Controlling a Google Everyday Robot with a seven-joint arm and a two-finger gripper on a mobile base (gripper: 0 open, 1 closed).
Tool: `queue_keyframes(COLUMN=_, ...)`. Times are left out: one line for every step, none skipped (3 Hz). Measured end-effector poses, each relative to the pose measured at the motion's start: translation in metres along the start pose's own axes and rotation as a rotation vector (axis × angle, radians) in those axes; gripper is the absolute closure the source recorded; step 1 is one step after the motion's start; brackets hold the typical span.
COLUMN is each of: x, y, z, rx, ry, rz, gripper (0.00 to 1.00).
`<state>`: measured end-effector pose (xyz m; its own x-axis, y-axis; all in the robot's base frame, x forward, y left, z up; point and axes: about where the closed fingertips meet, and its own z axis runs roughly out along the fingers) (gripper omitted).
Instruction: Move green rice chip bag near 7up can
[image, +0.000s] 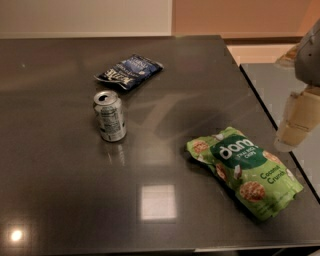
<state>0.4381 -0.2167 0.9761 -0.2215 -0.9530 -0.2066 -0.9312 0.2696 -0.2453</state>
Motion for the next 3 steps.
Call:
queue_keyframes(x=0.0, y=0.0, z=0.0, rx=0.0, ry=0.0, rz=0.0, gripper=0.0)
queue_keyframes(x=-0.001, y=0.003, z=0.011, rx=-0.021, ry=-0.005, rz=0.067, gripper=0.0)
queue_keyframes(x=-0.005, y=0.016, z=0.029, rx=-0.062, ry=-0.033, rz=0.182, gripper=0.0)
